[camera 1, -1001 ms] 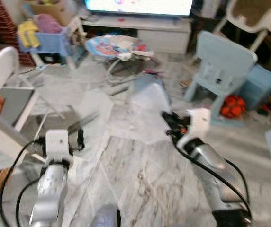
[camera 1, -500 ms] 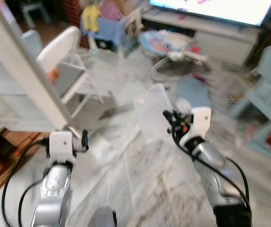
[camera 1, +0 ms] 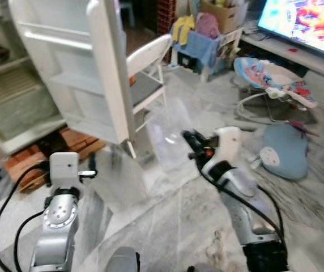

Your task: Restocking fridge

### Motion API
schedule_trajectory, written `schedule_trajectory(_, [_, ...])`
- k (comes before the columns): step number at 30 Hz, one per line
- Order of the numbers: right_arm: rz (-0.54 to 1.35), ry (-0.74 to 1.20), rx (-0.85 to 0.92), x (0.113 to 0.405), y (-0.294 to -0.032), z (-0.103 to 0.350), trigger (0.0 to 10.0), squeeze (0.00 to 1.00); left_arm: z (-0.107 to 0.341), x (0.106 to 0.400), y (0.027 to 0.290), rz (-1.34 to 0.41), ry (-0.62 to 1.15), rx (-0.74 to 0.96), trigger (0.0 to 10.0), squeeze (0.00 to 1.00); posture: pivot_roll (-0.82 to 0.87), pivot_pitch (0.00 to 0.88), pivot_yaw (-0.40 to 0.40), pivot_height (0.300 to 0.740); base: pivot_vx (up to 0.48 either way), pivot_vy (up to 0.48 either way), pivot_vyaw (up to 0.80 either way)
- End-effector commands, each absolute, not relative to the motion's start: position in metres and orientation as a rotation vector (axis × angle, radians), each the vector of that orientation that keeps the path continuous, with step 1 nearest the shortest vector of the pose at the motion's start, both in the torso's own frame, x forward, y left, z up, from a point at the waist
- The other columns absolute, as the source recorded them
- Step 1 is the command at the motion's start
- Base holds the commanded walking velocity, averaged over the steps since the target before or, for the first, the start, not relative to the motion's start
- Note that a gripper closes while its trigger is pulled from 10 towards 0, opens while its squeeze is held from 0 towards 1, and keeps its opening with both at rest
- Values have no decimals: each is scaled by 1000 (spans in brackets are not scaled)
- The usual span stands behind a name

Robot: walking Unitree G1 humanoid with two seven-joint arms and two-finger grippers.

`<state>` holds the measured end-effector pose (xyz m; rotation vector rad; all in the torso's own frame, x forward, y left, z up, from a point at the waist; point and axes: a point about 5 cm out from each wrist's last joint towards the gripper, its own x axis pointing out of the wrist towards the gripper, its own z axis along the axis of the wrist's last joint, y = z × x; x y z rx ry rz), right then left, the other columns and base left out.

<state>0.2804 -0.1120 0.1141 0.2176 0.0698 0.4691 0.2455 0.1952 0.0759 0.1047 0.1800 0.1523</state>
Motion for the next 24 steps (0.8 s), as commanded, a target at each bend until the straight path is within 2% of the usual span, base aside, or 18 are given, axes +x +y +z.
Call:
schedule_trajectory(1, [465, 56, 209, 282, -116, 117, 10000, 0, 76, 247, 192, 138, 177, 104, 10000, 0, 100, 62, -1, 740, 0, 0, 800])
schedule_trajectory(5, [487, 48, 206, 283, -114, 119, 10000, 0, 74, 249, 189, 121, 209, 55, 10000, 0, 98, 62, 0, 740, 0, 0, 800])
schedule_trajectory(15, [482, 44, 199, 285, -113, 119, 10000, 0, 78, 255, 188, 113, 186, 103, 10000, 0, 95, 61, 4, 740, 0, 0, 800])
schedule_trajectory(24, [472, 38, 178, 293, -112, 118, 10000, 0, 87, 267, 180, 59, 152, 62, 10000, 0, 108, 47, 11, 740, 0, 0, 754])
